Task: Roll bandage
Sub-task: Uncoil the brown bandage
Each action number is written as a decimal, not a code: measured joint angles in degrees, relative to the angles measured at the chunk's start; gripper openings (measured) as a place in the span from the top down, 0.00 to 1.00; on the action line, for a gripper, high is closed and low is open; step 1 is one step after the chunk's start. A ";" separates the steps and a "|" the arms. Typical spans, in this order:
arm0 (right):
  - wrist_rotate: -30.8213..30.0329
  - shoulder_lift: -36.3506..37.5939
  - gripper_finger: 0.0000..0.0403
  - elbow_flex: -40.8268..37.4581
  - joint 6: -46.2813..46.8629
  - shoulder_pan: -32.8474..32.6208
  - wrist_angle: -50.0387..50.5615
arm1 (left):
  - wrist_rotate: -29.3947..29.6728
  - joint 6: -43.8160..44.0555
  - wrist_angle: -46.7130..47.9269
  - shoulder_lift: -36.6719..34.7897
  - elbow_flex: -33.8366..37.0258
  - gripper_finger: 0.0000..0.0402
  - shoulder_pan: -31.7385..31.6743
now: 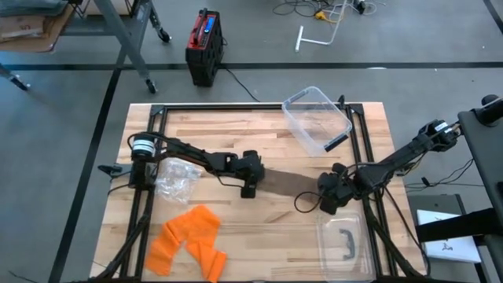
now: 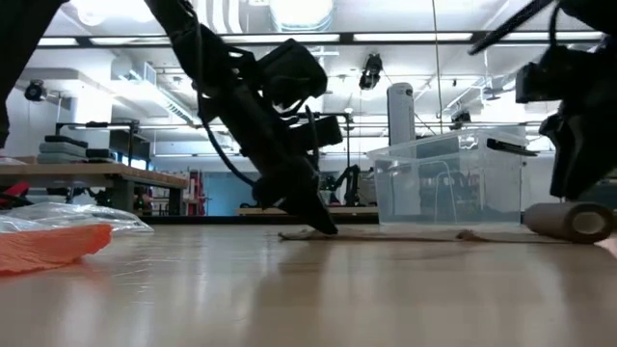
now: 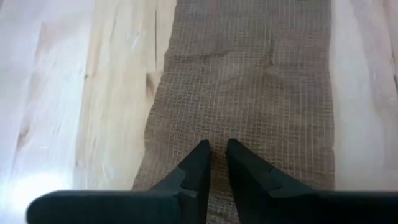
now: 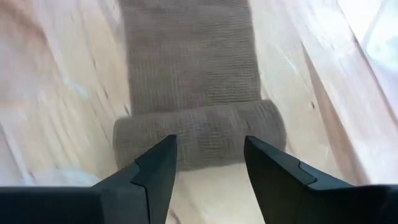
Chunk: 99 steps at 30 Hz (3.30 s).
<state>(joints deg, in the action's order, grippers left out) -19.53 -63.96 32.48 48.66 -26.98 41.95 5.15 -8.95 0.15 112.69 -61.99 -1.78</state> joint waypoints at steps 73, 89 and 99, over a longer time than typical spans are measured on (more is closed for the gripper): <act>8.27 -10.08 0.66 4.29 -13.19 11.89 -6.42 | -15.14 -2.46 -17.38 27.80 -31.66 0.84 -0.16; 9.44 -8.63 0.99 -1.45 -6.02 8.37 -4.28 | -14.97 -8.23 -6.83 27.02 -28.67 0.90 -0.77; 10.25 -5.17 1.00 -1.67 3.24 -0.38 2.93 | -15.17 -8.09 -14.34 26.92 -24.61 0.91 -1.03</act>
<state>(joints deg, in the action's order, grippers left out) -9.29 -69.14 30.81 51.89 -27.36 44.88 -10.02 -17.05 -14.20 139.61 -86.60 -2.81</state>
